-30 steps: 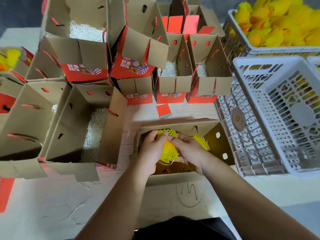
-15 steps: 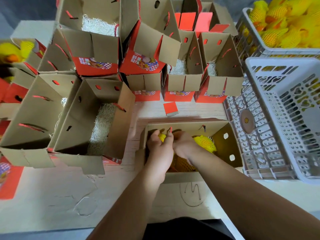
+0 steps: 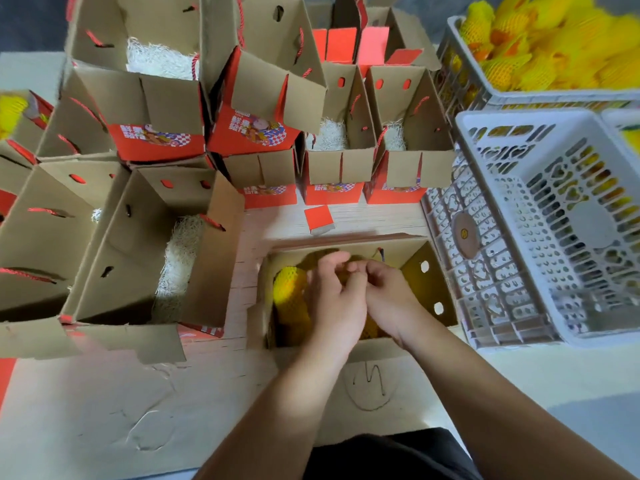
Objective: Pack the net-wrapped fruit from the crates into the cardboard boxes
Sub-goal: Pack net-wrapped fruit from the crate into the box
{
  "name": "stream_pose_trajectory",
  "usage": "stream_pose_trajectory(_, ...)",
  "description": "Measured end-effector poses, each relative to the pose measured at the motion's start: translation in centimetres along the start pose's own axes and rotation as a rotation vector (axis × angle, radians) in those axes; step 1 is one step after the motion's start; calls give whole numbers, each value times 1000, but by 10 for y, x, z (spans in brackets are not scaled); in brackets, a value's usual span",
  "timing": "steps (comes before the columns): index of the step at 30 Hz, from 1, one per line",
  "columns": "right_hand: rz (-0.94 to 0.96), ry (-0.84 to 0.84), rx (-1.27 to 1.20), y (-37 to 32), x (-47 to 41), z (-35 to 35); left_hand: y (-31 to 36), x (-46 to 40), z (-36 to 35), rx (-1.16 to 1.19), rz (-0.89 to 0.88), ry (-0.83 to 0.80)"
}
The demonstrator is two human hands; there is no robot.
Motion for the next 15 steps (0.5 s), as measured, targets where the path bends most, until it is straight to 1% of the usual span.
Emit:
stream_pose_trajectory(3,130,126,-71,-13,16,50,28,4,-51,208,-53,-114)
stream_pose_trajectory(6,194,255,-102,-16,25,105,53,9,-98,279,-127,-160)
stream_pose_trajectory(9,229,379,-122,-7,34,170,80,16,-162,277,-179,-218)
stream_pose_trajectory(11,254,476,-114,3,38,225,101,19,-219,250,-200,-268)
stream_pose_trajectory(13,244,576,-93,18,36,287,122,19,-283,217,-220,-357)
stream_pose_trajectory(15,233,634,-77,34,29,348,140,18,-348,161,-246,-465)
Point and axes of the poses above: each hand's wrist, its own x-axis away from the middle knuckle, its own z-axis out of the back of the hand, y = z × x, the point moved 9 cm from there along -x, towards the middle knuckle, and after that the axes turned 3 degrees about -z, right-handed, at the moved point
